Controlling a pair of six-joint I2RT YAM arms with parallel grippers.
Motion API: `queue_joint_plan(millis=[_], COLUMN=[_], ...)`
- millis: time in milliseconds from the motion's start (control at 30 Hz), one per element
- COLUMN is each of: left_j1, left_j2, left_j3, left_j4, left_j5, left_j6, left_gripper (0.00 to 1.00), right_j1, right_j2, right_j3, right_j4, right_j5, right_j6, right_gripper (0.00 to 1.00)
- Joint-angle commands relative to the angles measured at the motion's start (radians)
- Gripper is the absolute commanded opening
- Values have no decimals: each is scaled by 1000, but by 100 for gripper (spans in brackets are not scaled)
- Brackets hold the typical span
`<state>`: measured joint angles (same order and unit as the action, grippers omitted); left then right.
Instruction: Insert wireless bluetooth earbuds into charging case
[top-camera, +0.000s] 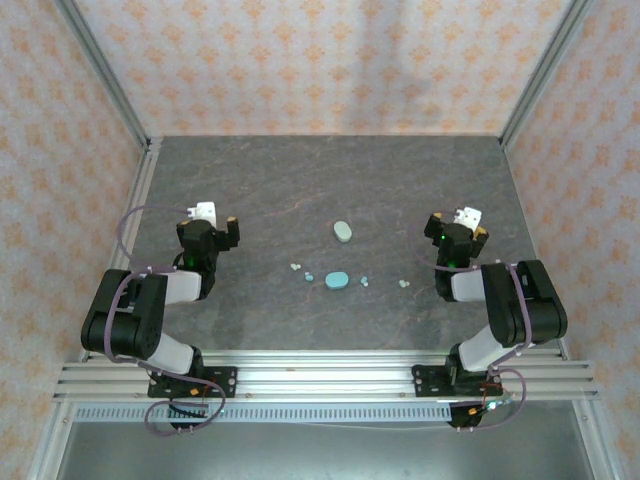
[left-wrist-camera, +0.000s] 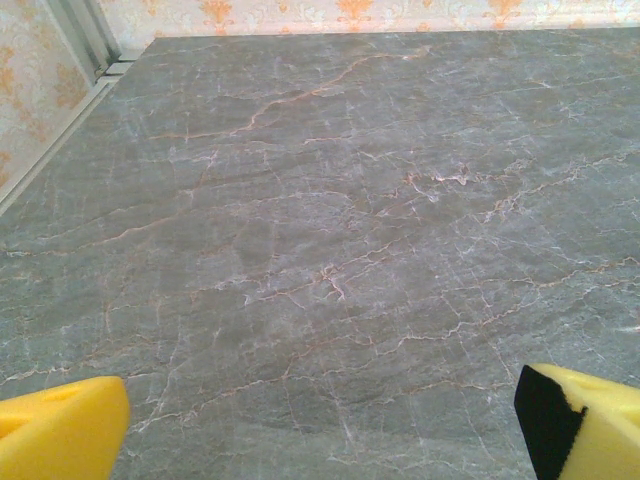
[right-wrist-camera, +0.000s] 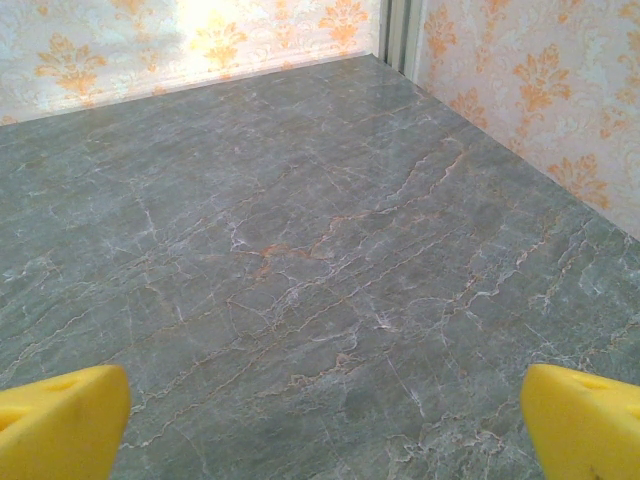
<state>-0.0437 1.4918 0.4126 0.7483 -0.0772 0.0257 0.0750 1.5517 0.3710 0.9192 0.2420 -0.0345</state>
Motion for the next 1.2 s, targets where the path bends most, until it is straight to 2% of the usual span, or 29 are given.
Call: queue_joint_plan(millis=[0,967,1067,1167], left_j1=[1,1,2,1], left_j2=[5,4,-34,-60], left_j3=[18,20,98,176], left_j4=[-12,-16,-179,-321], left_j5=[6,11,15,16], left_j6=[-8,-5,-9,-4], left_gripper=[100,100,100,100], right_j1=[-6,-6,-6,-2], right_j2=[1,-2,-42,-160], right_j3=[2,-7,-36,-33], right_j4=[5,19,43,-69], right_j5=[-3,-5,-29,-49], right_j6=[5,7,-5,-18], right_gripper=[99,99,99,99])
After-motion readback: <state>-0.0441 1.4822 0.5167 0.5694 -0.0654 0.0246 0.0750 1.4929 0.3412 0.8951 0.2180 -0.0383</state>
